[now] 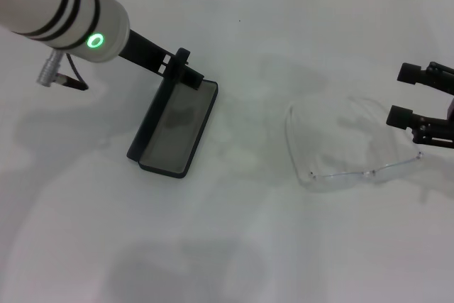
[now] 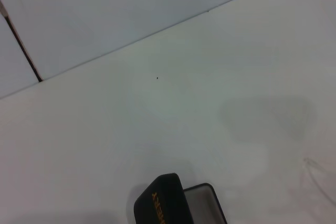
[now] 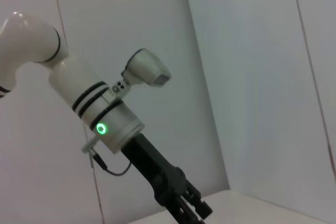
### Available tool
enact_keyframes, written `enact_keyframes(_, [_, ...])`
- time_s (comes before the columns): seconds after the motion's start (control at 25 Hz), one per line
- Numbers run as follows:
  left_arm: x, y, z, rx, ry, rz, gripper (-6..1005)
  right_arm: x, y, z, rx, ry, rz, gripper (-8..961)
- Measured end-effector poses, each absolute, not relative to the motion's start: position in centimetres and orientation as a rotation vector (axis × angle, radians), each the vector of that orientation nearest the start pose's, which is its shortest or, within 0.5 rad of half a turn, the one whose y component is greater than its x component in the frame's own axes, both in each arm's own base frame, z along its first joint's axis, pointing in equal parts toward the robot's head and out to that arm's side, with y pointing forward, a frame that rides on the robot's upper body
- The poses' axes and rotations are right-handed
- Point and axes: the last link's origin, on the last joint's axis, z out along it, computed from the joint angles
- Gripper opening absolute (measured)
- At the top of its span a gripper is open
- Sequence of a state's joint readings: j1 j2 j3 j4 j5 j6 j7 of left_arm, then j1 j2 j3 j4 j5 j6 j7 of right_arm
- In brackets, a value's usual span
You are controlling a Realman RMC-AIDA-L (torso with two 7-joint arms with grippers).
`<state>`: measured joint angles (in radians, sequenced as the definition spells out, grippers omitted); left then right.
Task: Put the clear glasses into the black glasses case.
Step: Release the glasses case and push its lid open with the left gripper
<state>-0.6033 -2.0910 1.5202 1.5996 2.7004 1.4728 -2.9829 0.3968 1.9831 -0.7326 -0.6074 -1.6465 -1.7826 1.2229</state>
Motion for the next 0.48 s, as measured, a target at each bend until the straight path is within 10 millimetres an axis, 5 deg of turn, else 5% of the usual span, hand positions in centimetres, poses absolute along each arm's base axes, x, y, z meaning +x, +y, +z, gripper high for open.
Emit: enact_keyframes(0.48, [-13.6,37.9,-1.1,-2.334,-1.031,0.298,715,27.5,29.9,5.7,-2.561,0.393,1.052,855])
